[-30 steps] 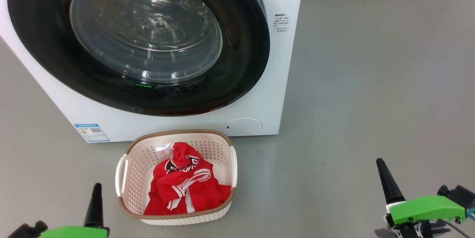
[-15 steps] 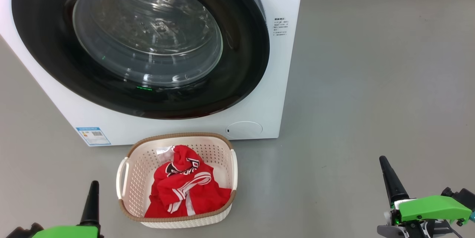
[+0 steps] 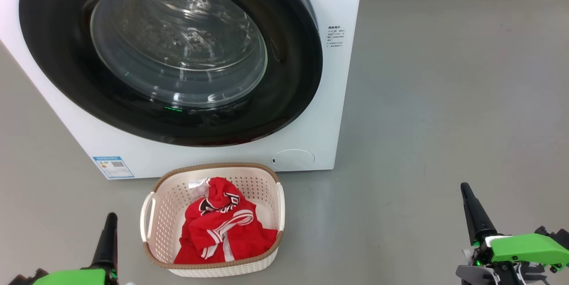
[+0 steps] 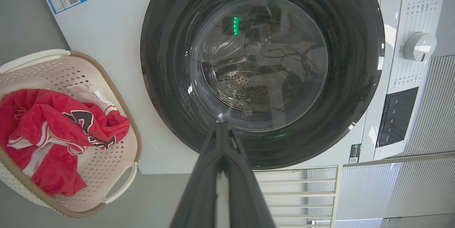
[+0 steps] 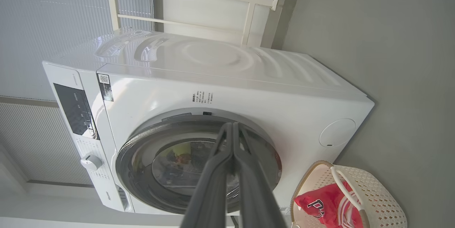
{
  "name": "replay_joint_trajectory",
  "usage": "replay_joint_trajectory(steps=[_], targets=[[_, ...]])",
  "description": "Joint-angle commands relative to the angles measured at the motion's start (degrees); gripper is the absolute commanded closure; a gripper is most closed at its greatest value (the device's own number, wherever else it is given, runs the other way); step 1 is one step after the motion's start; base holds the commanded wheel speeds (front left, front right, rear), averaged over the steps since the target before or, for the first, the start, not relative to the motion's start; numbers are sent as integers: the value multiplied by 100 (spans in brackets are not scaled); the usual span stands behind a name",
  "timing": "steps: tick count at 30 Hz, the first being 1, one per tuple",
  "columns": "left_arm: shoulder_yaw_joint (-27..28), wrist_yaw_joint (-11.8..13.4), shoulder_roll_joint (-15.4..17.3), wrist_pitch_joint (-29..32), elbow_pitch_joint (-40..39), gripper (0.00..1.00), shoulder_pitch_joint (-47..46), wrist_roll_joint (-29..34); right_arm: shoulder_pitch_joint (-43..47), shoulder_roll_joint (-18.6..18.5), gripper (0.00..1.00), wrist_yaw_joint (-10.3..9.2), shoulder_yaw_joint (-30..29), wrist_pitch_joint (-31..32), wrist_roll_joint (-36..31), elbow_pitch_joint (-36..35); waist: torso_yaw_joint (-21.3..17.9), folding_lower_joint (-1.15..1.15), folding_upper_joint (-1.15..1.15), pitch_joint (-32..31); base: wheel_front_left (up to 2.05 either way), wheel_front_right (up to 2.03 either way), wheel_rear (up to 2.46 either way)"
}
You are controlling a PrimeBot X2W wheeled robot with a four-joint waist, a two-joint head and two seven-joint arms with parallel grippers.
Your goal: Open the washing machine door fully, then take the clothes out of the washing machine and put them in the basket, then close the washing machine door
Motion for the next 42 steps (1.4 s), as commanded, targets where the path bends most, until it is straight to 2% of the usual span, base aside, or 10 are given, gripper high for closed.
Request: replay_joint_trajectory(steps=[1,11,42], targets=[[199,-16,90,46,-179,100,-102,-157,22,10,100,-6,82,66,150,-204,0,0,0,-9,0,0,0],[264,-18,91,202,-264,100,-101,-741,52,52,100,-6,-9,229,667,-306,1,0,0,-70,0,0,0],[262,-18,91,200,-265,100,-101,-743,51,58,100,-6,-19,237,659,-306,1,0,0,-70,0,0,0]])
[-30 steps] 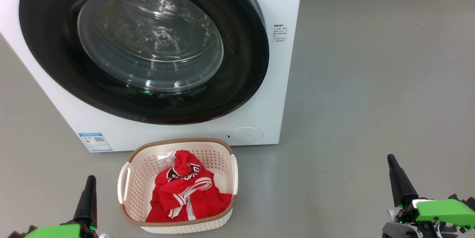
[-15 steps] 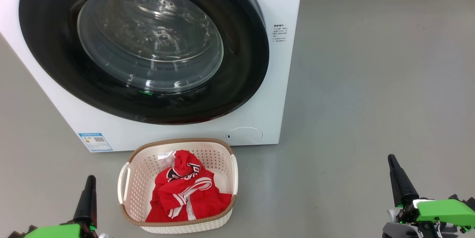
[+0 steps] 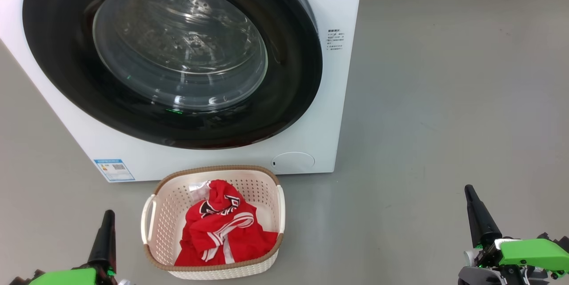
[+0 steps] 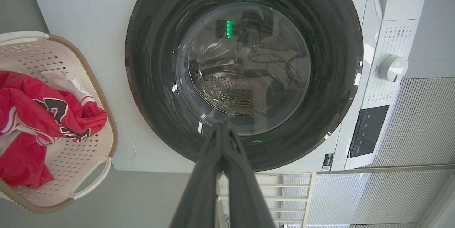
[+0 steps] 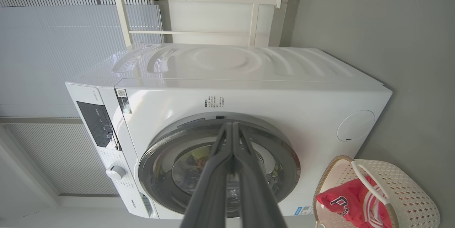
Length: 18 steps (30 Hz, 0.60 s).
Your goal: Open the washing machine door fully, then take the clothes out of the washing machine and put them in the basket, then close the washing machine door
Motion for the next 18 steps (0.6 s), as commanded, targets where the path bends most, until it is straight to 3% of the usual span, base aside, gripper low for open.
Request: replay_joint_trajectory(steps=[1,18], targets=[[189,-18,92,26,-167,100,-101,-19,-53,-6,100,9,130,38,23,-175,0,0,0,0,0,0,0],[188,-18,92,25,-167,100,-101,-19,-53,-4,100,9,127,41,20,-175,0,0,0,0,0,0,0]])
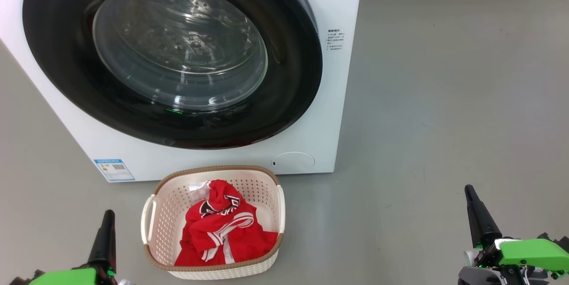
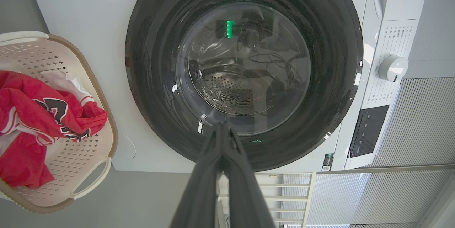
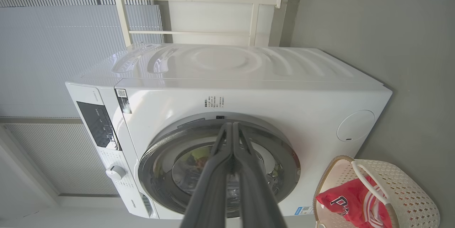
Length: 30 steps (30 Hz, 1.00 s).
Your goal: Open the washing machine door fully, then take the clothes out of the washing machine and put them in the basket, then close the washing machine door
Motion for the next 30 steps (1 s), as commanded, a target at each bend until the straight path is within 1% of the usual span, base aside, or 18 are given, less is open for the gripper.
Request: replay_joint_trajectory(steps=[1,30], targets=[[187,-18,92,25,-167,100,-101,-19,-54,-6,100,9,130,41,20,-175,0,0,0,0,0,0,0],[186,-18,92,25,-167,100,-100,-20,-54,-3,100,9,126,45,16,-175,0,0,0,0,0,0,0]])
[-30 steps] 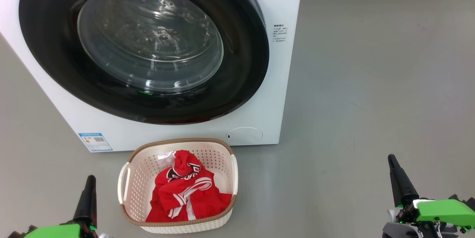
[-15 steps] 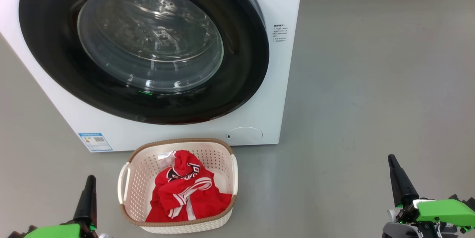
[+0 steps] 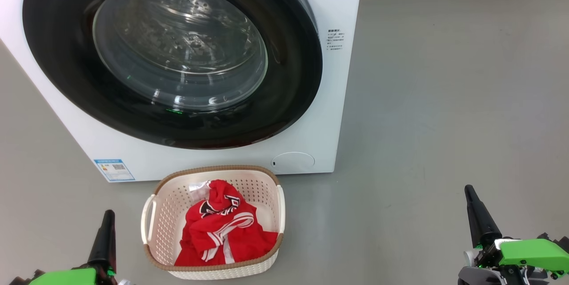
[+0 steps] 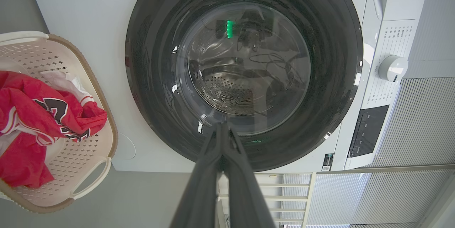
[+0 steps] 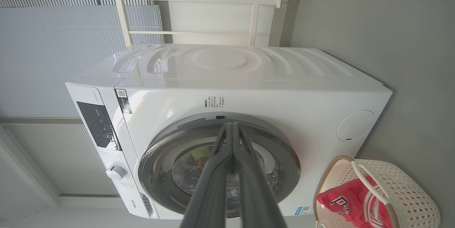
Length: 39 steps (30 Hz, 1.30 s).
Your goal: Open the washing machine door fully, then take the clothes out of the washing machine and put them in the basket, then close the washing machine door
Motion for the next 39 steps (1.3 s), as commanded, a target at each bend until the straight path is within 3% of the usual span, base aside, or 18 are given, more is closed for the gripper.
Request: replay_joint_trajectory(steps=[1,39], targets=[[186,-18,92,25,-166,100,-100,-20,-56,-8,100,9,129,44,16,-175,0,0,0,0,0,0,0],[185,-18,92,24,-167,100,-100,-21,-56,-6,100,9,125,46,13,-175,0,0,0,0,0,0,0]])
